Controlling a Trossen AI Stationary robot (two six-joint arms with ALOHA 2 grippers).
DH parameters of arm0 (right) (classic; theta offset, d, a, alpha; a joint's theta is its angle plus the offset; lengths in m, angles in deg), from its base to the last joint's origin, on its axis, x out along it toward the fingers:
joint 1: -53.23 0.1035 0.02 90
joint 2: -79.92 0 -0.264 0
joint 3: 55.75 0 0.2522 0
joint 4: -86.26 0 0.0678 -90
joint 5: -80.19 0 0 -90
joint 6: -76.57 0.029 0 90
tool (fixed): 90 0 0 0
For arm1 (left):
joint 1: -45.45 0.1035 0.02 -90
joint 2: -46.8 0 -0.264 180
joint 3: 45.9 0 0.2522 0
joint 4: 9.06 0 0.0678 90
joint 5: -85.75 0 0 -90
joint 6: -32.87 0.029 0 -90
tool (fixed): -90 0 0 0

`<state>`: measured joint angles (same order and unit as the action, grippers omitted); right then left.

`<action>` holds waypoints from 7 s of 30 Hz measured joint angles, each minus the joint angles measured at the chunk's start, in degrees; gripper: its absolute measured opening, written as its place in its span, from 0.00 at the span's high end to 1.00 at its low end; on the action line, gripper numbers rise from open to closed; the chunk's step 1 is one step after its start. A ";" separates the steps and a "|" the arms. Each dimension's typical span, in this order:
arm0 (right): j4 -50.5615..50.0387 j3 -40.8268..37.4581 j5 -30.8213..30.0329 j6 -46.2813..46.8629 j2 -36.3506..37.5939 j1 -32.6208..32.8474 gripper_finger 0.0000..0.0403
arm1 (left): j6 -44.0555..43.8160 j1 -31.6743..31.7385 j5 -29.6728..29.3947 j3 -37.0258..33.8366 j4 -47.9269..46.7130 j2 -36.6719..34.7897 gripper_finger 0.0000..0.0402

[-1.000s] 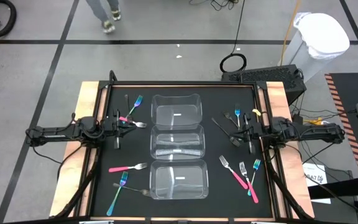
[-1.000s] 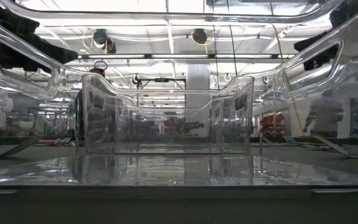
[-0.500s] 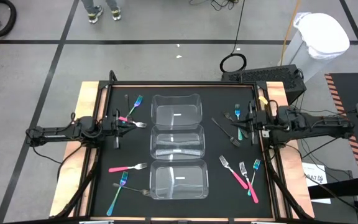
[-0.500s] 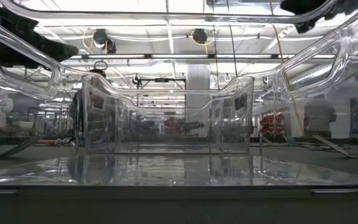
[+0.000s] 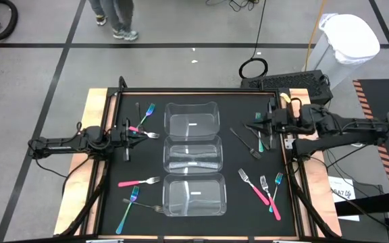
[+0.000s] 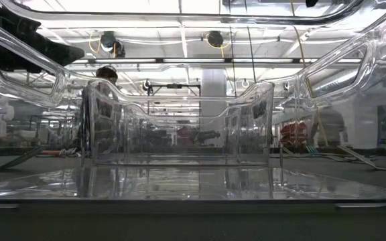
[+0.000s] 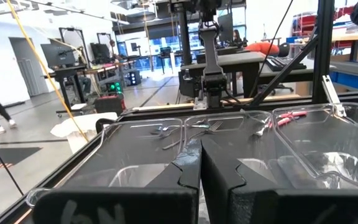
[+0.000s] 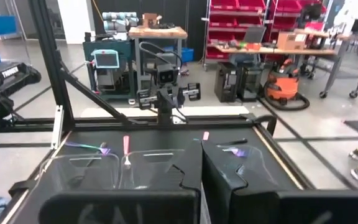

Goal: Sort silverware by color (type)
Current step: Put the middle black fork into the top transparent bin

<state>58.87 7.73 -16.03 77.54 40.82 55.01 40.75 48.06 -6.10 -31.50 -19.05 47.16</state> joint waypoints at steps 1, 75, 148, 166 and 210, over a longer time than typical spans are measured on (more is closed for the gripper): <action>-0.12 0.00 0.00 0.07 -0.57 0.00 1.00 | -0.01 0.00 0.00 0.00 -0.03 0.00 0.97; -3.58 0.00 0.24 2.73 -27.86 9.71 1.00 | -13.56 -22.29 -15.40 41.08 -11.89 55.79 0.97; -14.15 -17.40 -8.13 31.45 -35.68 -5.90 0.53 | -18.08 -25.20 -18.21 41.03 -11.50 62.31 0.97; -14.05 -17.22 -0.46 30.72 -40.08 -10.05 0.81 | -18.08 -25.20 -18.21 41.03 -10.05 62.31 0.97; -2.09 -17.46 -11.82 19.73 -19.12 -5.14 0.99 | -25.13 -25.24 -30.23 41.05 -6.32 62.29 0.97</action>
<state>56.78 -9.74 -27.84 97.27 21.71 49.87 15.62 22.82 -36.33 9.55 -25.37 109.45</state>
